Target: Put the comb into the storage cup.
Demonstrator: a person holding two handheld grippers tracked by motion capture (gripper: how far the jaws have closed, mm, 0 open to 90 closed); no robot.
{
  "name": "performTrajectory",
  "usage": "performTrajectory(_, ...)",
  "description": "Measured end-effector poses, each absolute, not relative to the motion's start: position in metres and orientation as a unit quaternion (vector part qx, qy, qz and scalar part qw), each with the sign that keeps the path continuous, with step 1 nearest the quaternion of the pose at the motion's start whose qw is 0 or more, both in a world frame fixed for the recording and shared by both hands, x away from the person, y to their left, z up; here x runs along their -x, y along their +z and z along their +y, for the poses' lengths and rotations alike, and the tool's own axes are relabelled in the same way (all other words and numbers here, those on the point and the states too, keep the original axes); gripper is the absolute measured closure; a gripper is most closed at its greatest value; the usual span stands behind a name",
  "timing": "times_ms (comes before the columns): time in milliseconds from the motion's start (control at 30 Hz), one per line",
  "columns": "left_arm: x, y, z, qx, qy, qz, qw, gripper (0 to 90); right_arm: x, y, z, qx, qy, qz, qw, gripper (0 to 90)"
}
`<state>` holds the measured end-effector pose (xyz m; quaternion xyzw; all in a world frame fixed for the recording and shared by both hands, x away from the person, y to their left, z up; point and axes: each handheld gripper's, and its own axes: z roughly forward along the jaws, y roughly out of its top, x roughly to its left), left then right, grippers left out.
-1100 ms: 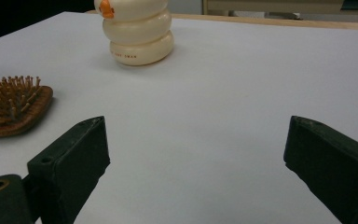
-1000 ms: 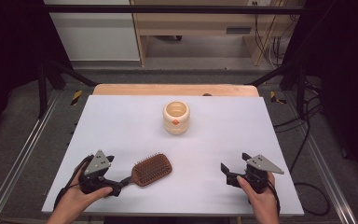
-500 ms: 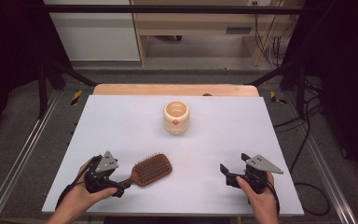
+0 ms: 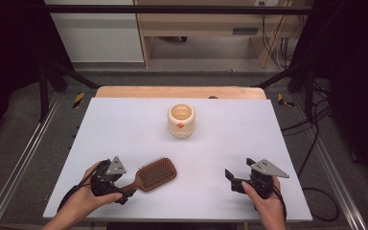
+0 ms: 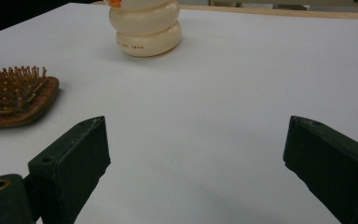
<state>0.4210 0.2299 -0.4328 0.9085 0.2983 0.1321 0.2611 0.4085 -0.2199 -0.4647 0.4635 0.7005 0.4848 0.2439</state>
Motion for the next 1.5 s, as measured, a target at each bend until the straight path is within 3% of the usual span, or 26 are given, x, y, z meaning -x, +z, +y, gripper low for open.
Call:
performTrajectory(500, -0.428, -0.433, 0.226, -0.916, 0.122, 0.294, 0.242, 12.1, -0.408, -0.466, -0.219, -0.462, 0.483, 0.704, 0.24, 7.6)
performTrajectory(1167, -0.432, -0.443, 0.213, -0.942, 0.081, 0.263, 0.193, 51.1, -0.408, -0.466, -0.219, -0.462, 0.48, 0.708, 0.235, 8.2)
performTrajectory(1500, -0.435, -0.443, 0.211, -0.947, 0.073, 0.26, 0.175, 60.5, -0.409, -0.467, -0.219, -0.462, 0.481, 0.708, 0.232, 8.2)
